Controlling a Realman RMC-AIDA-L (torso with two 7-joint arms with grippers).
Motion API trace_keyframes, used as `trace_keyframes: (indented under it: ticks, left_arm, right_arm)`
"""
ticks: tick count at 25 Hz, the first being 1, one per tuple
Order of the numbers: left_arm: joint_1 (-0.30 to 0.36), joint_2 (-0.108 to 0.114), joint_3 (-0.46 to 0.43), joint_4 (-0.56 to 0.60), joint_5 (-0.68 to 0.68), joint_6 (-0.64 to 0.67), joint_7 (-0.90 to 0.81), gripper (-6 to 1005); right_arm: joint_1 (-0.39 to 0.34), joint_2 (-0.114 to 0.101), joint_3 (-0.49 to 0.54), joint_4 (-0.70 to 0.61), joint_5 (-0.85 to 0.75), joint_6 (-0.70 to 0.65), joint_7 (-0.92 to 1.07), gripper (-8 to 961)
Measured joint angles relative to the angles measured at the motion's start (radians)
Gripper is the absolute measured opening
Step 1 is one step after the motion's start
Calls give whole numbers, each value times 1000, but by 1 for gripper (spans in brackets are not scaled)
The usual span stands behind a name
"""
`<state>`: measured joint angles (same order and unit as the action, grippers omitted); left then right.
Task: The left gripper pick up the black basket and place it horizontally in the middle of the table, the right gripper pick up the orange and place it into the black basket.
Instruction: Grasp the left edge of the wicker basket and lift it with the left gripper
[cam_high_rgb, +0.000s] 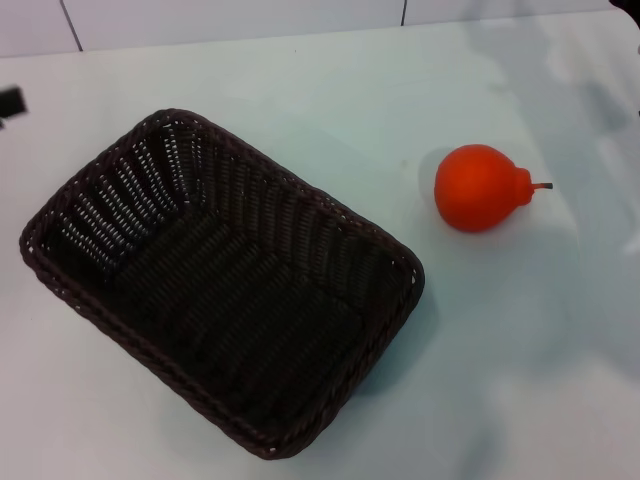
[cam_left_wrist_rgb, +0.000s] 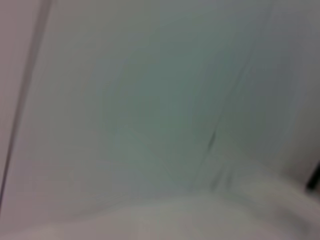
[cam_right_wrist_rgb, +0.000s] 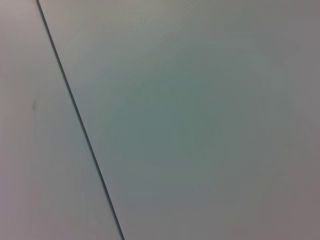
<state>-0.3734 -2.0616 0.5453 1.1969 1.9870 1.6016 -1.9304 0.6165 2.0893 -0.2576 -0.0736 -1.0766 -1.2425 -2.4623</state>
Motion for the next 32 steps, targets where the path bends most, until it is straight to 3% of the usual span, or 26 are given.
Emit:
trace_keyframes:
  ticks: [4, 7, 14, 32]
  left_arm:
    - [-75, -51, 44, 143, 234, -6, -92, 780]
    - [-135, -71, 94, 174, 387, -4, -152, 781]
    - [-229, -76, 209, 133, 581, -3, -234, 782]
    - [-354, -75, 242, -55, 764, -78, -272, 744]
  right_arm:
    - [0, 0, 0, 0, 0, 1, -1, 602]
    - [-2, 0, 0, 0, 0, 2, -1, 602]
    - [-11, 0, 5, 0, 1, 3, 0, 602]
    - [-34, 0, 15, 11, 1, 19, -10, 594]
